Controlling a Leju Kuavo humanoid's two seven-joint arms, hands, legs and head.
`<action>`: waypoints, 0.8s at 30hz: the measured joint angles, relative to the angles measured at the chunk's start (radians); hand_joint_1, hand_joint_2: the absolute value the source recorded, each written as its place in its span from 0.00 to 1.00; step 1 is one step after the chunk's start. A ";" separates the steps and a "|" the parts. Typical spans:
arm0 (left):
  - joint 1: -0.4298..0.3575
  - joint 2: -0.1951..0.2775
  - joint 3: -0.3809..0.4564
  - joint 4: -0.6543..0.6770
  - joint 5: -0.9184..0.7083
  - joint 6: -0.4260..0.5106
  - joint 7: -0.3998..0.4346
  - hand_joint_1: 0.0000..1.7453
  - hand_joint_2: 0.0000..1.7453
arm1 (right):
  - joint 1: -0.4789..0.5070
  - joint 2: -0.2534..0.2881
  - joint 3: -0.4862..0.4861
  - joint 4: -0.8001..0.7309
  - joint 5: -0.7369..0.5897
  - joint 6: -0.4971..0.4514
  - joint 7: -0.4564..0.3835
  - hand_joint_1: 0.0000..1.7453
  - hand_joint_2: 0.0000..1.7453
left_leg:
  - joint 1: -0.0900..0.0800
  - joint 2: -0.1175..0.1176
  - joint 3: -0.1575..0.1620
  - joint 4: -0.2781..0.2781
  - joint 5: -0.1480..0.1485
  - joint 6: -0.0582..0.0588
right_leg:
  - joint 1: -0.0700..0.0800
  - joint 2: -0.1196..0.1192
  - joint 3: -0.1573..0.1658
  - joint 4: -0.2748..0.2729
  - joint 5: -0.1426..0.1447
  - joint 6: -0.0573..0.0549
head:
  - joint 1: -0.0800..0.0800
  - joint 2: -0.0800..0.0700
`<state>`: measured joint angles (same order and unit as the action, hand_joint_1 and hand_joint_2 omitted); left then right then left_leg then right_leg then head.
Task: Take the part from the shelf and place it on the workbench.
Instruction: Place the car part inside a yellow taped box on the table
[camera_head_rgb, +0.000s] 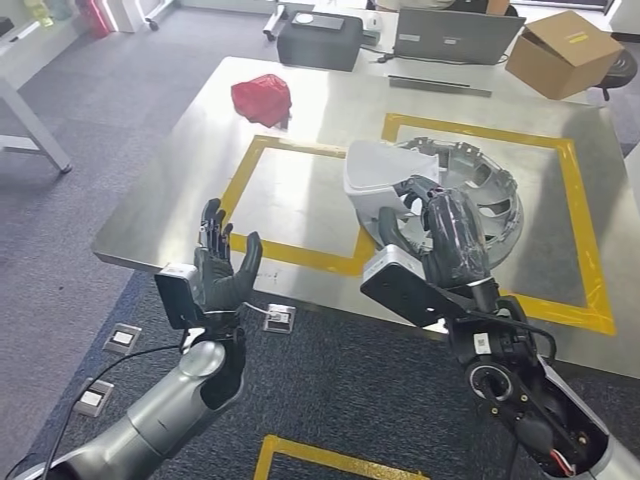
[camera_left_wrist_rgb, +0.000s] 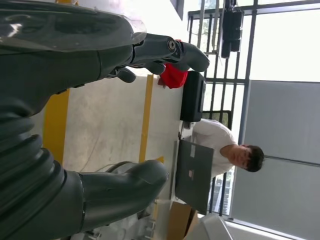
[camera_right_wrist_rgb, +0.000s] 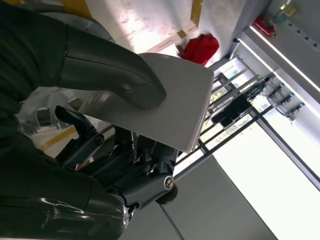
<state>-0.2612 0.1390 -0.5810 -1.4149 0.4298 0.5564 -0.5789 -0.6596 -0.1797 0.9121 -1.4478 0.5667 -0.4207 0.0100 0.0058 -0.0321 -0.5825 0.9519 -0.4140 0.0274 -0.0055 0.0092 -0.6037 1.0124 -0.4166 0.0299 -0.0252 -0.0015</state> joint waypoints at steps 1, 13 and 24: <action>0.000 -0.001 0.000 0.000 -0.001 -0.002 0.000 0.00 1.00 | 0.000 0.000 0.000 0.000 0.001 0.000 0.001 1.00 1.00 | 0.000 -0.002 -0.003 0.002 0.000 -0.003 | 0.002 0.004 0.017 -0.035 0.006 -0.003 | 0.000 0.000; 0.003 -0.001 0.001 0.000 -0.006 -0.014 0.003 0.00 1.00 | 0.005 0.003 -0.004 -0.002 0.012 0.004 0.011 1.00 1.00 | 0.017 0.028 -0.127 0.207 -0.050 -0.058 | -0.015 -0.018 0.043 -0.066 0.002 -0.020 | -0.013 0.000; 0.004 -0.004 0.002 -0.006 -0.008 -0.012 0.004 0.00 1.00 | 0.007 0.003 -0.006 -0.003 0.013 0.004 0.016 1.00 1.00 | 0.011 0.020 -0.028 0.008 0.014 0.000 | -0.013 -0.016 -0.056 0.175 -0.139 0.024 | -0.001 0.000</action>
<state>-0.2572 0.1354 -0.5787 -1.4210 0.4219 0.5445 -0.5754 -0.6529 -0.1766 0.9063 -1.4508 0.5795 -0.4162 0.0257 0.0165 -0.0123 -0.6106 0.9599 -0.3995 0.0270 -0.0186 -0.0069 -0.6593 1.1871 -0.5559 0.0540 -0.0265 -0.0015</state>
